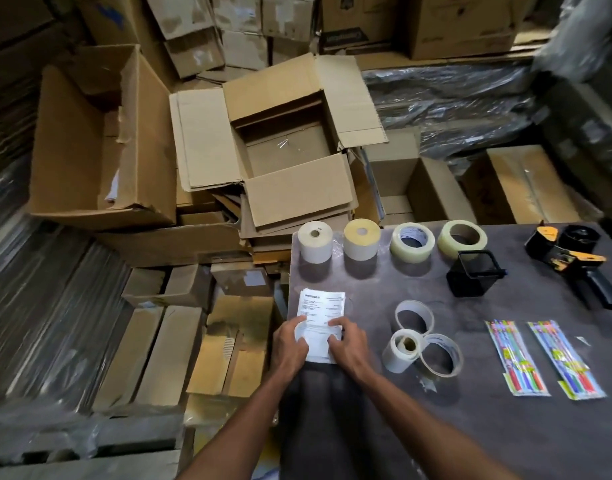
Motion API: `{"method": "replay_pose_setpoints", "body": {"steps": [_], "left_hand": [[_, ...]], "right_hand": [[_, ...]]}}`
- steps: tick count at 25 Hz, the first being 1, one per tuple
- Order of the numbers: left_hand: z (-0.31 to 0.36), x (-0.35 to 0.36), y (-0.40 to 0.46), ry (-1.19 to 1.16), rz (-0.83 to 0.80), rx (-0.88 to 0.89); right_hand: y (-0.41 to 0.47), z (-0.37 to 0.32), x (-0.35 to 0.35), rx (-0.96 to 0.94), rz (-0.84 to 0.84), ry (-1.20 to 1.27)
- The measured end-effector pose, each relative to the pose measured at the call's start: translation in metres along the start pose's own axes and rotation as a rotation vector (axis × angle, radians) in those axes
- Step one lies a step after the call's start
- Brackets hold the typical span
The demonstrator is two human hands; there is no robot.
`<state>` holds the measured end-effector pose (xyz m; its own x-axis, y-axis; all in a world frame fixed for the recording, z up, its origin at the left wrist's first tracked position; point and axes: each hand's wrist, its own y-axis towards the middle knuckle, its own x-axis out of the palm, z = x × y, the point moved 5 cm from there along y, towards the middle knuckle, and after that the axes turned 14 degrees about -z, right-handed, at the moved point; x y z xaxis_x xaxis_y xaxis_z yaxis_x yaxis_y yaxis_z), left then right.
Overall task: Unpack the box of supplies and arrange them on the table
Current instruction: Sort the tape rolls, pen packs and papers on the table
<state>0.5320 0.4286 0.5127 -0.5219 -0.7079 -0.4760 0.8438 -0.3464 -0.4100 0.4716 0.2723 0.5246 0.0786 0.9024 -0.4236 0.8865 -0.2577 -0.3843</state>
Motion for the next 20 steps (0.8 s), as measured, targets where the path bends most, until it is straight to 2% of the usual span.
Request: {"method": "replay_pose_setpoints", "body": {"steps": [8,12,16,20], "left_hand": [[-0.025,0.010,0.005,0.016,-0.059,0.004],[-0.014,0.003,-0.004,0.082,-0.038,0.040],[0.005,-0.005,-0.010,0.059,-0.132,0.082],[0.021,-0.013,-0.011,0.001,-0.205,0.092]], "right_hand": [[0.002,0.011,0.009,0.006,-0.014,-0.130],[0.004,0.015,0.008,0.029,-0.009,-0.187],[0.015,-0.002,-0.004,-0.021,0.015,-0.078],[0.028,-0.014,-0.008,-0.018,-0.066,-0.078]]}}
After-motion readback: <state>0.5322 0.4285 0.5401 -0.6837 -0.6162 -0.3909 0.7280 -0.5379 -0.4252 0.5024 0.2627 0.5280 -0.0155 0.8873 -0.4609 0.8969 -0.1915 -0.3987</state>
